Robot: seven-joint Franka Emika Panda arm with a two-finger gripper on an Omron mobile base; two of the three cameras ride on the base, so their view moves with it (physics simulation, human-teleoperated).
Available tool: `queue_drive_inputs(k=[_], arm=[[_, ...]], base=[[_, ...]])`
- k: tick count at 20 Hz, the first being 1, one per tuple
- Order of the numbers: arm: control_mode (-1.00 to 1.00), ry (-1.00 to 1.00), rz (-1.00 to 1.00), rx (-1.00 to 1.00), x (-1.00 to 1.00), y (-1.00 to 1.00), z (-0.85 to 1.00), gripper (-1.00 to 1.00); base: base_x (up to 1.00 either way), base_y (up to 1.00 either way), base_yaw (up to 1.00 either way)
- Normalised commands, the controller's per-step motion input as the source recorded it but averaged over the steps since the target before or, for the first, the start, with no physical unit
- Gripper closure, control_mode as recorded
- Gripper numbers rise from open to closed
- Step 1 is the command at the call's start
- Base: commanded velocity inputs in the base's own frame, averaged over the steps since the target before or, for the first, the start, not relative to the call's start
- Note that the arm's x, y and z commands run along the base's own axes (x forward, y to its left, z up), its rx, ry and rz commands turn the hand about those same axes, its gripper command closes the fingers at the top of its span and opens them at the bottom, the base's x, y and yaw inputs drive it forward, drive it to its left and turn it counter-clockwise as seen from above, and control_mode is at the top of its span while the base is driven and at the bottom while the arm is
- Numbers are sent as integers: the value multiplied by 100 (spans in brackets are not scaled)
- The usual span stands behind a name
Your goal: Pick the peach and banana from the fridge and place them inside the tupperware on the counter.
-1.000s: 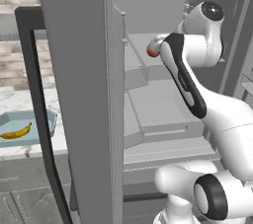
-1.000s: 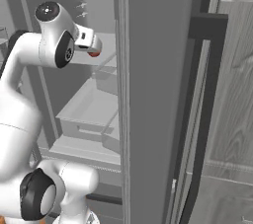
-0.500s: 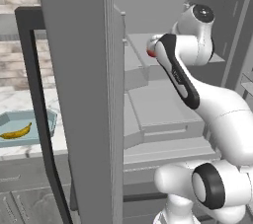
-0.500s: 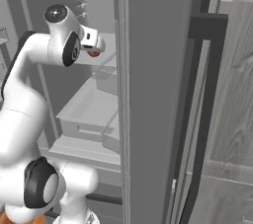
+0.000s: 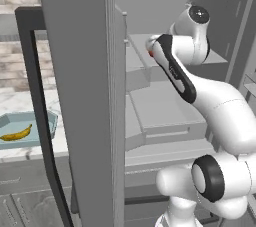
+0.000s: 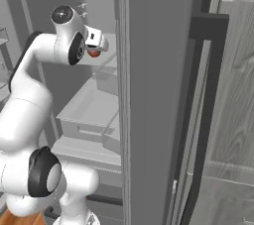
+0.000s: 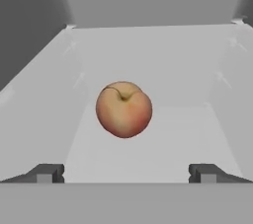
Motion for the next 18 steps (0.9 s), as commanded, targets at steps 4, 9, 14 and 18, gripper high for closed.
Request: queue_drive_inputs(k=[4,9,14,18], arm=[[-100,0,0,0,28,1,-9,-100],[-100,0,0,0,32,1,-11,-100],[-100,0,0,0,34,2,-13,-100],[-100,0,0,0,17,5,-13,-100]], base=[[0,0,0],[0,0,0],[0,0,0],[0,0,0]])
